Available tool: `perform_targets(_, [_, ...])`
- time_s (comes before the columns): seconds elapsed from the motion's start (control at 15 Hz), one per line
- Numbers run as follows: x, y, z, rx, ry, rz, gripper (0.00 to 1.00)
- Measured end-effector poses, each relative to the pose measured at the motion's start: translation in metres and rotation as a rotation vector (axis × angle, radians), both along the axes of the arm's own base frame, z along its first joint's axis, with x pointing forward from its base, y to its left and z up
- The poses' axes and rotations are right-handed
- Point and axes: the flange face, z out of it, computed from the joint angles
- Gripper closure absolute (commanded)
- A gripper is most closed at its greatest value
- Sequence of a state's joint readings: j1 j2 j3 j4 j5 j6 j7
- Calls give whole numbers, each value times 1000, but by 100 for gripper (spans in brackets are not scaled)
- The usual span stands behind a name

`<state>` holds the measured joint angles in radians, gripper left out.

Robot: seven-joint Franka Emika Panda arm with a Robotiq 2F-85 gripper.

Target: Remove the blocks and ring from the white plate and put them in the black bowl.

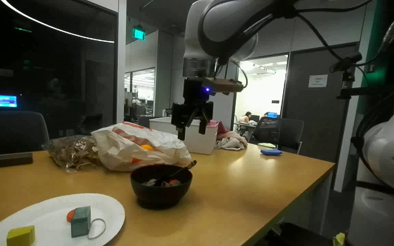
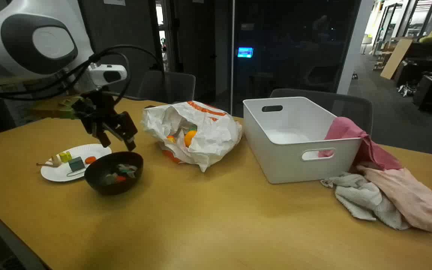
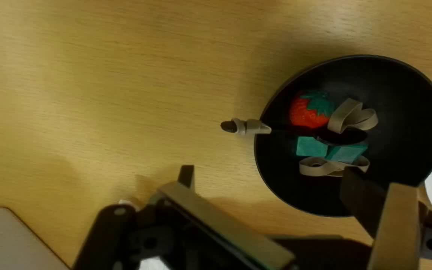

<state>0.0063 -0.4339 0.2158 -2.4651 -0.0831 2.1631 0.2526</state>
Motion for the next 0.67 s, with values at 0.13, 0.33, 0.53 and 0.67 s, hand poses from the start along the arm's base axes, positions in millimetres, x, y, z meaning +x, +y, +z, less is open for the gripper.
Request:
perform_targets(0.13, [1, 1, 4, 2, -9, 1, 0])
perform_targets(0.33, [2, 1, 7, 2, -14, 1, 0])
perform_targets(0.53, [1, 1, 3, 3, -6, 2, 0])
perform_targets(0.67, [-2, 12, -6, 21, 19, 25, 0])
